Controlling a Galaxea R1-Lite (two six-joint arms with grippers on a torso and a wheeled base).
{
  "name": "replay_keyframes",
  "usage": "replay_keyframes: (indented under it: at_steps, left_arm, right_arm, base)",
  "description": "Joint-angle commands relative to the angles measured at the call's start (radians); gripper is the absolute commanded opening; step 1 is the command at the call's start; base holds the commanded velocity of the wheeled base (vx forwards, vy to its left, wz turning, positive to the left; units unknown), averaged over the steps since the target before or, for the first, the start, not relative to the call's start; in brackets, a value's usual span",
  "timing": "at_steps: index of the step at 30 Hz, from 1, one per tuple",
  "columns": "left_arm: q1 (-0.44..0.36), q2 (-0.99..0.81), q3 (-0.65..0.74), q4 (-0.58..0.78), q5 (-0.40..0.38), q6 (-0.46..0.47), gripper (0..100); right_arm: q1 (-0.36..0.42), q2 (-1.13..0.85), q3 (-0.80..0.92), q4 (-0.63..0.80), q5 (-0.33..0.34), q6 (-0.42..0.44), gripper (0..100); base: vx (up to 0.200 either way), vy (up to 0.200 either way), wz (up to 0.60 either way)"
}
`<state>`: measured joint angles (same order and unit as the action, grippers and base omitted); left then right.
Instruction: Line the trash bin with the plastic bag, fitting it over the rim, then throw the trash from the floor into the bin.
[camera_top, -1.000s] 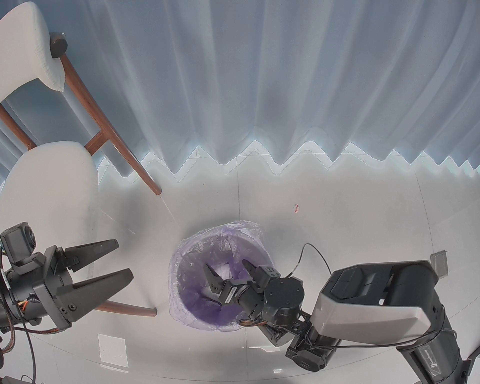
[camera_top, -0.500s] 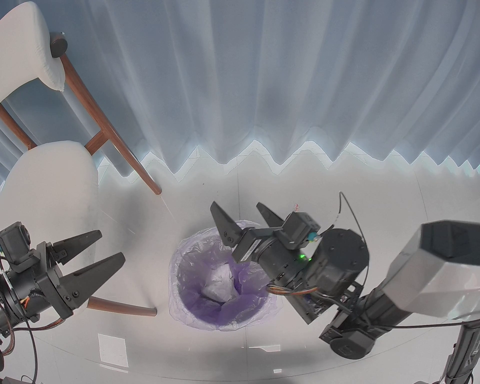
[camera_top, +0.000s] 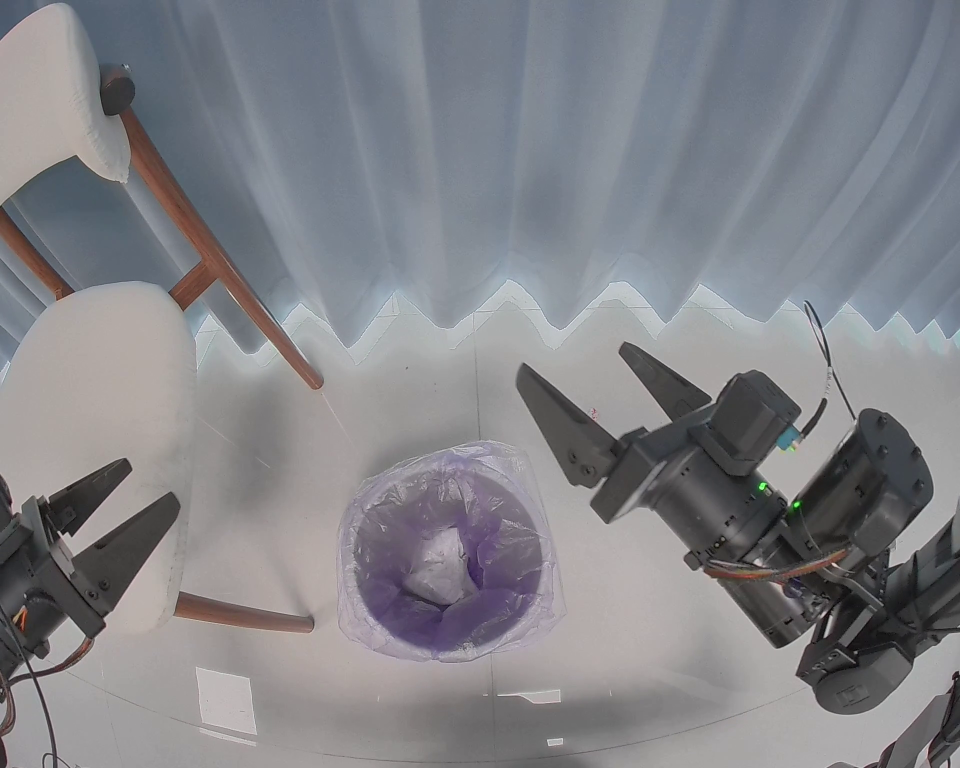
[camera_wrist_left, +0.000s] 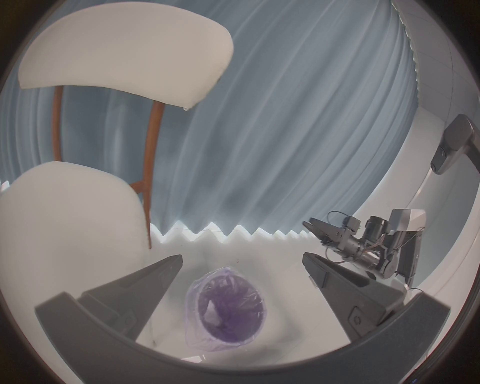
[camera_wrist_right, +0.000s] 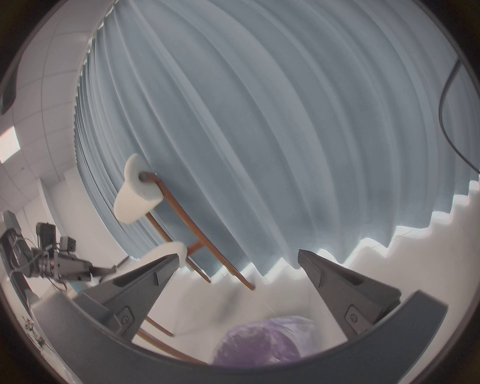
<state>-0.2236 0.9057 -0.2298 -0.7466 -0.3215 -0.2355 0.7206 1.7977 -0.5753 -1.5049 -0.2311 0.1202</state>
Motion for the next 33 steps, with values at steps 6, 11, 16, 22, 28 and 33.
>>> replay_keyframes:
  at_steps: [6,11,16,22,28,33]
  left_arm:
    - [0.11,-0.421,0.093,0.299,0.007,0.005,100]
    - [0.148,-0.568,0.086,0.466,0.009,0.016,100]
    - [0.191,-0.731,0.13,0.578,0.007,0.035,100]
    - [0.227,-0.906,0.182,0.685,0.012,0.074,100]
    - [0.227,-0.906,0.23,0.75,0.156,0.271,100]
    - [0.227,-0.906,0.23,0.742,0.351,0.325,100]
  right_arm:
    - [-0.043,-0.11,0.23,0.074,-0.137,-0.062,100]
    - [-0.083,-0.158,0.242,0.075,-0.149,-0.085,100]
    - [-0.175,-0.198,0.221,0.075,-0.132,-0.12,100]
    - [-0.198,-0.279,0.19,0.078,-0.071,-0.123,100]
    - [-0.199,-0.382,0.169,0.137,-0.068,-0.14,100]
    - [-0.199,-0.517,0.153,0.235,-0.067,-0.14,100]
  base:
    - [0.0,0.0,0.0]
    - [0.0,0.0,0.0]
    - [0.0,0.0,0.0]
    - [0.0,0.0,0.0]
    - [0.0,0.0,0.0]
    - [0.0,0.0,0.0]
